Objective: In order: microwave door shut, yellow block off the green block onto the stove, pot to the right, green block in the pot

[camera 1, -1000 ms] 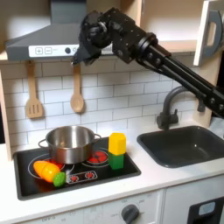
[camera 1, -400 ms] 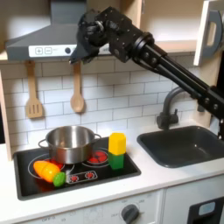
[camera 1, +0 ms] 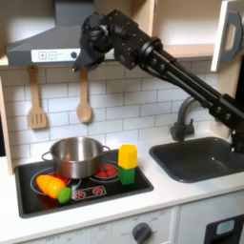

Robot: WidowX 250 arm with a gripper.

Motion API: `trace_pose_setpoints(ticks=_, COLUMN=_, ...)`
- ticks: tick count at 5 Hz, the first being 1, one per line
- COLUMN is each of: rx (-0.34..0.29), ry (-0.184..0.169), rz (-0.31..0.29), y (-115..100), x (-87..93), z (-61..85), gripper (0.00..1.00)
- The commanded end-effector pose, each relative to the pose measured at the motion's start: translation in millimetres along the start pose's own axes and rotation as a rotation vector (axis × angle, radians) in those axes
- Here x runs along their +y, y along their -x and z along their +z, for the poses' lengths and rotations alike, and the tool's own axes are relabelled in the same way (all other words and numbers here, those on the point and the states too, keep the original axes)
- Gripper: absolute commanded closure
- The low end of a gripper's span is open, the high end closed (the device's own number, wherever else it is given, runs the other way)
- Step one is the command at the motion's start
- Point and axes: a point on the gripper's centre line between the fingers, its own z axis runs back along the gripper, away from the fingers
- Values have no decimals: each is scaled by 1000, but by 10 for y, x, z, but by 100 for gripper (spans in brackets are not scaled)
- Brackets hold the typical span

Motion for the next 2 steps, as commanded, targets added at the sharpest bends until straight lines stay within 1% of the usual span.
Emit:
trace_pose_setpoints(ticks=1, rx=-1, ry=16, rz=1, y=-23, x=-61, z=-34, gripper=100)
trace_pose_setpoints(ticks=2, rx=2, ry=25, rz=0, y=-18, x=-101, z=-38, gripper=100)
